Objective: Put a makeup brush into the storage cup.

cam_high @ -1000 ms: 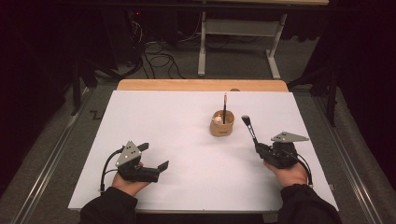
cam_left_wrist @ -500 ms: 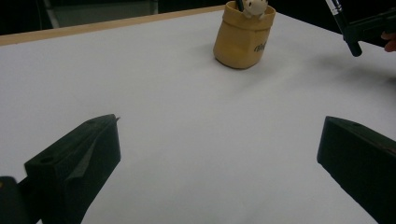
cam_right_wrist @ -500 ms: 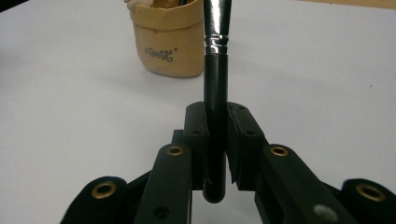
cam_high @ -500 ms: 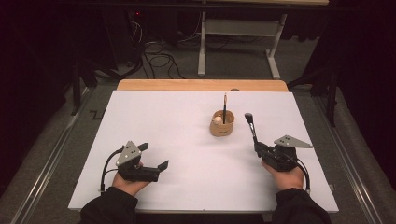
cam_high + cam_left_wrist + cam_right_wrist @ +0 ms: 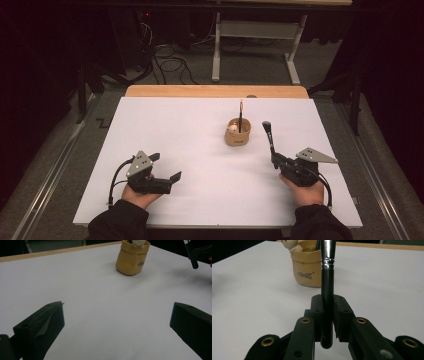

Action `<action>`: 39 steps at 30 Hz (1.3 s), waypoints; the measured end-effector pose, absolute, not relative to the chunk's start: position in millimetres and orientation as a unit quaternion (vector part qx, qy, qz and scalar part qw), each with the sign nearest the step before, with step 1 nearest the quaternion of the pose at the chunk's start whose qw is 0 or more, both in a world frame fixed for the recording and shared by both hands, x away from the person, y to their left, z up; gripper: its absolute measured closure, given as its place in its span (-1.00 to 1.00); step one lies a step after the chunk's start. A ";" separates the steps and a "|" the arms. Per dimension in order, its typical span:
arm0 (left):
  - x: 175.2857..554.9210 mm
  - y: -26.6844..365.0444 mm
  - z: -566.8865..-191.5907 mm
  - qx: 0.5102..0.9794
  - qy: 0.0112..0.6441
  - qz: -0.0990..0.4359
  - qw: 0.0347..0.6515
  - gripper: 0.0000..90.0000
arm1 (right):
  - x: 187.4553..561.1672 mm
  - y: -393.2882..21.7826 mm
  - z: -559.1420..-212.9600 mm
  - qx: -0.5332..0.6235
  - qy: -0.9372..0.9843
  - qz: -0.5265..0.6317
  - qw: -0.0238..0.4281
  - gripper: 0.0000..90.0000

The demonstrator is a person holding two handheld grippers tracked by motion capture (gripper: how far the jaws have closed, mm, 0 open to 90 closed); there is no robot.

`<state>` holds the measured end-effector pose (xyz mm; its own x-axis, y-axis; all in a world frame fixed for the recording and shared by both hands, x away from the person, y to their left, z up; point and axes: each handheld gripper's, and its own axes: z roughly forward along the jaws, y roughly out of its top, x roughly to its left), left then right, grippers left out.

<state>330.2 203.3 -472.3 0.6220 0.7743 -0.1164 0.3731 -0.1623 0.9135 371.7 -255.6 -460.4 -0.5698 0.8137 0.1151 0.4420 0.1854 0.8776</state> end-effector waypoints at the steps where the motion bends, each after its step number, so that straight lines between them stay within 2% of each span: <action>1: 330.2 203.3 -472.3 0.737 0.389 0.195 0.517 -1.00 | 371.6 -256.3 -461.3 0.422 0.745 0.479 0.195 0.79; 23: 330.3 203.6 -471.9 0.736 0.389 0.191 0.520 -1.00 | 368.6 -252.7 -462.8 0.394 0.737 0.509 0.206 0.79; 39: 330.4 203.2 -471.6 0.736 0.388 0.189 0.521 -0.99 | 366.0 -230.6 -461.0 0.361 0.745 0.521 0.207 0.79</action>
<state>330.4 203.2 -471.6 0.6270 0.7688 -0.1262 0.3738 -0.1547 0.9145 366.0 -230.6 -461.0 -0.6535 0.7539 0.0684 0.3222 0.1953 0.9263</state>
